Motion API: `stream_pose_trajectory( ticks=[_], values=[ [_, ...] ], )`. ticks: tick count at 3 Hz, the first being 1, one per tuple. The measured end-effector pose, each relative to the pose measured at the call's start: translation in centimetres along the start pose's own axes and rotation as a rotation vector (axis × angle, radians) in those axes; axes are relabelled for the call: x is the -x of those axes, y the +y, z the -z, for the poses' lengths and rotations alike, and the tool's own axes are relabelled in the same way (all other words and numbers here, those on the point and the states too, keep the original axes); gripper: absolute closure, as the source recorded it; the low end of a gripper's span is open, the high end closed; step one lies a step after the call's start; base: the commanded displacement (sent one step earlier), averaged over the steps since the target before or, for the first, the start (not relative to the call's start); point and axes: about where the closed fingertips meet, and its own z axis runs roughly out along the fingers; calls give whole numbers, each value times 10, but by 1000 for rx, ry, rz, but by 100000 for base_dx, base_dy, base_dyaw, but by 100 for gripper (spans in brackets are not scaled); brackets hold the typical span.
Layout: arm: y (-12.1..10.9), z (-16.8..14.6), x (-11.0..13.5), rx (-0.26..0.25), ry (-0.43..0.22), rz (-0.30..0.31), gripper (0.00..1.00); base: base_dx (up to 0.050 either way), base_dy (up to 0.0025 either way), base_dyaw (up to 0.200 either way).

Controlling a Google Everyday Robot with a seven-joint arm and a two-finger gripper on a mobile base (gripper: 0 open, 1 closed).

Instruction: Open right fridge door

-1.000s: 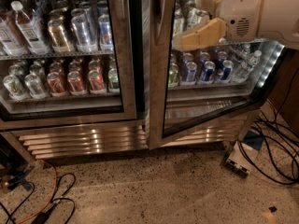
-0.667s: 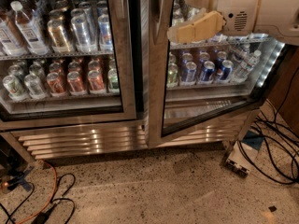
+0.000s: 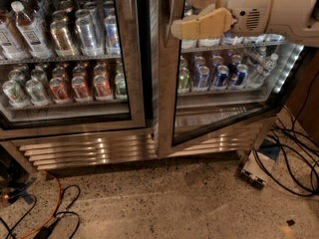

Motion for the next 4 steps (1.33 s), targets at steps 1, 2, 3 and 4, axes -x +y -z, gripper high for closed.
stream_pose_trajectory(
  ticks=[1, 2, 3, 4],
  values=[
    [3, -5, -2, 22, -1, -22, 25, 0, 0, 0],
    [8, -10, -1, 47, 2, -26, 27, 0, 0, 0],
    [14, -12, 3, 71, -1, -20, 27, 0, 0, 0],
    [23, -14, 10, 94, -4, -4, 26, 0, 0, 0]
  ],
)
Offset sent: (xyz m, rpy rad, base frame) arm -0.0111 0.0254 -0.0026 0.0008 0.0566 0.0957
